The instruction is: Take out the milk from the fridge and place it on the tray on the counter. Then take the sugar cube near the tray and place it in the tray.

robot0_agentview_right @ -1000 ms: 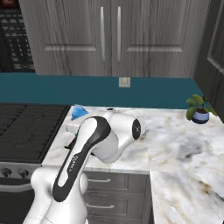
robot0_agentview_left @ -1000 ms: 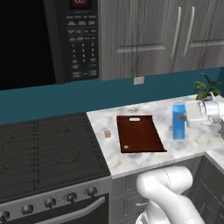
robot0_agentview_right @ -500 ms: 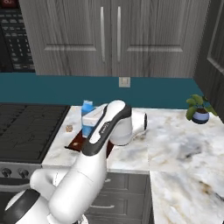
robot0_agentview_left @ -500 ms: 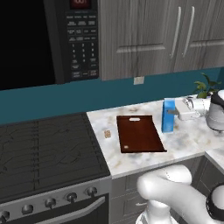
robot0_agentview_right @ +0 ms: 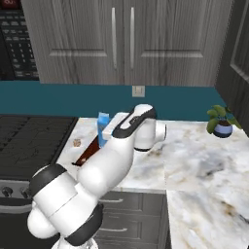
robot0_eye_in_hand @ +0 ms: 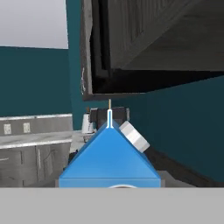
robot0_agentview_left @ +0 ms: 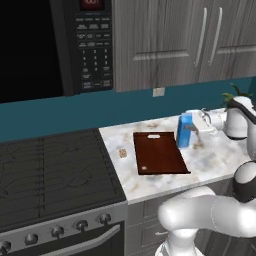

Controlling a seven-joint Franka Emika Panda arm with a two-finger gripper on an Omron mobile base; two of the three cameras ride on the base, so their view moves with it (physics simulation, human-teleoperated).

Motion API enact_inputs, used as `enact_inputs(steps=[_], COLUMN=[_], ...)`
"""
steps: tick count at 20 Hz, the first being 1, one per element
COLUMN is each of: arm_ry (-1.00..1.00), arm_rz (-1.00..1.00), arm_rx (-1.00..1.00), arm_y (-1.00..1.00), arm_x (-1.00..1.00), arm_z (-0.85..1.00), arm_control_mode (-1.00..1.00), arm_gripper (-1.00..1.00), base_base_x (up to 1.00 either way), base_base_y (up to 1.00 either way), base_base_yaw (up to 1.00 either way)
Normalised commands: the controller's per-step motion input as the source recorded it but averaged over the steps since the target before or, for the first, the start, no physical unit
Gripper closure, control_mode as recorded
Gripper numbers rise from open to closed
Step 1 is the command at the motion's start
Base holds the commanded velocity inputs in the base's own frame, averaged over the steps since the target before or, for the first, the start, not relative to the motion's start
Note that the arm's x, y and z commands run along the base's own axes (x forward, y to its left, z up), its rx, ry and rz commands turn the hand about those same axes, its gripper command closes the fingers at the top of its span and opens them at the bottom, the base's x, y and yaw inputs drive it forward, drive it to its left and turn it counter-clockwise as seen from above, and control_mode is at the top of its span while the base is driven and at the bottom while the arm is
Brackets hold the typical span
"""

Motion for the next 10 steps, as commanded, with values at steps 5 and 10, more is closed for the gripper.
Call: enact_inputs(steps=[5, 10], arm_ry=[0.01, 0.0], arm_rz=[0.06, 0.07], arm_rx=[0.0, 0.0], arm_y=[0.0, 0.0], arm_x=[0.4, 0.43], arm_z=[-0.21, -0.28], arm_control_mode=[-1.0, -1.0], arm_gripper=[1.0, 1.0], base_base_x=[0.0, 0.0], base_base_y=[0.0, 0.0], base_base_yaw=[0.0, 0.0])
